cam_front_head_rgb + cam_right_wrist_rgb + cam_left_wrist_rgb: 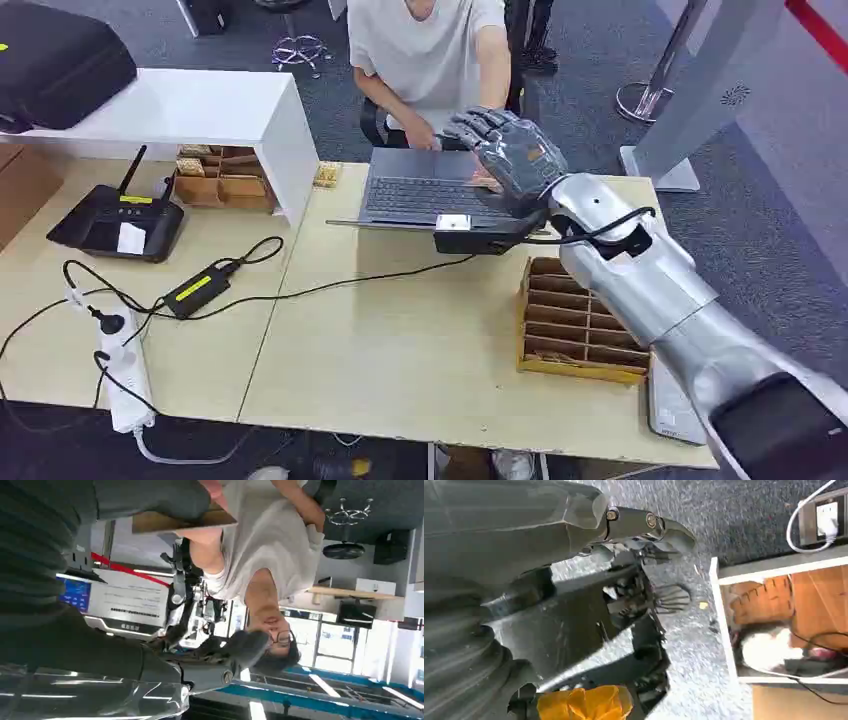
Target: Pass the card to the sensor for recognition and then transmit it.
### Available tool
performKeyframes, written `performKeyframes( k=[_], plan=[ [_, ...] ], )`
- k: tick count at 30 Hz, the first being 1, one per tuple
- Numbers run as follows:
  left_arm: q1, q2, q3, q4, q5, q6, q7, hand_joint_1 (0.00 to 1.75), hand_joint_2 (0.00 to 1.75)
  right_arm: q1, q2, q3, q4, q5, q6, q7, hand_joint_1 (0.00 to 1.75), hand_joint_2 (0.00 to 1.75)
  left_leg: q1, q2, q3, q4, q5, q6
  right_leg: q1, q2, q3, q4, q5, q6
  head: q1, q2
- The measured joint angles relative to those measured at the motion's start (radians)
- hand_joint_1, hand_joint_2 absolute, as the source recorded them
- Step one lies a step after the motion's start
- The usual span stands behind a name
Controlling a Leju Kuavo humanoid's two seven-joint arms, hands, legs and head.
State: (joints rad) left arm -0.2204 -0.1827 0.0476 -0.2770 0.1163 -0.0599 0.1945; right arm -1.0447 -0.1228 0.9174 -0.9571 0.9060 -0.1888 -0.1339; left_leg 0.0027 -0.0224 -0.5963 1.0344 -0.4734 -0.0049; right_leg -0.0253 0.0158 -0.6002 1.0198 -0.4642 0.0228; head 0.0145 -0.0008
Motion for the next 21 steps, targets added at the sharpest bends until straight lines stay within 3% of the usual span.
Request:
performKeyframes(
  k=[8, 18, 21],
  plan=[
    [0.02, 0.0, 0.015, 0.0, 0.001, -0.027, -0.069, 0.0, 1.75, 0.016, -0.045, -0.017, -0.027, -0.008, -0.002, 0.007, 1.75, 1.75, 0.0, 0.0, -0.003, 0.0, 0.0, 0.0, 0.0, 0.0, -0.002, 0.0, 0.0, 0.0, 0.0, 0.0],
    [0.025, 0.0, 0.015, 0.0, 0.005, -0.043, -0.084, 0.0, 1.75, 0.032, -0.068, -0.027, -0.048, -0.01, 0.002, 0.011, 1.75, 1.75, 0.0, 0.0, -0.003, 0.0, -0.001, 0.0, 0.0, 0.0, -0.002, -0.001, 0.0, 0.0, 0.0, 0.0],
    [0.024, 0.001, 0.015, 0.0, 0.013, -0.022, -0.08, 0.0, 1.75, 0.036, -0.07, -0.032, -0.05, -0.012, 0.005, 0.01, 1.75, 1.75, 0.0, 0.0, -0.003, 0.0, -0.001, 0.0, 0.0, 0.0, -0.002, -0.001, 0.0, 0.0, 0.0, 0.0]
  ],
)
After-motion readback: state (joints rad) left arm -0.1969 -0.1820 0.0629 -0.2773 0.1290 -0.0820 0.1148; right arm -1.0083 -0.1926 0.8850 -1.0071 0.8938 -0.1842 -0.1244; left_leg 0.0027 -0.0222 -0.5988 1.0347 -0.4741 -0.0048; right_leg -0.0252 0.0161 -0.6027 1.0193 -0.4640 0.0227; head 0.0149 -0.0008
